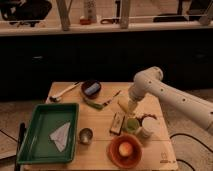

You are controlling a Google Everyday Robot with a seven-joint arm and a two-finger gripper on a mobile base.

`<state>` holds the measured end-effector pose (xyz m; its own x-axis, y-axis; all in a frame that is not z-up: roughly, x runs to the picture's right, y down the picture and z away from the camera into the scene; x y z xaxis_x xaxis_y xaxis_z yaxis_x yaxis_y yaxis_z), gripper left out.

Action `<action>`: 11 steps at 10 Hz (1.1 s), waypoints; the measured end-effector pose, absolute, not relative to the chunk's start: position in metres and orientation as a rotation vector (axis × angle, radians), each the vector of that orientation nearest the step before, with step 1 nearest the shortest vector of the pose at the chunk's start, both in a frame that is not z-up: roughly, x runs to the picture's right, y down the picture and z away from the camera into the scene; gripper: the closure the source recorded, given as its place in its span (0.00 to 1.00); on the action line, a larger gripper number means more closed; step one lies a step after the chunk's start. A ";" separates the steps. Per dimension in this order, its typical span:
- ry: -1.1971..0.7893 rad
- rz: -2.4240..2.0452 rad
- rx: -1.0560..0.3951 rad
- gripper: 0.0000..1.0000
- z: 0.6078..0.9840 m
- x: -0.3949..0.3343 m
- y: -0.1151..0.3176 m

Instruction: Place banana in metal cup

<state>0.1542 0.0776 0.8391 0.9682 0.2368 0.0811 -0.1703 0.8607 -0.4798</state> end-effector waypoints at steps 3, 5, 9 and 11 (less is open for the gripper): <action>-0.121 0.262 -0.492 0.20 0.858 0.156 0.082; -0.114 0.283 -0.503 0.20 0.871 0.158 0.087; -0.102 0.313 -0.545 0.20 0.893 0.173 0.101; -0.101 0.315 -0.567 0.20 0.902 0.179 0.105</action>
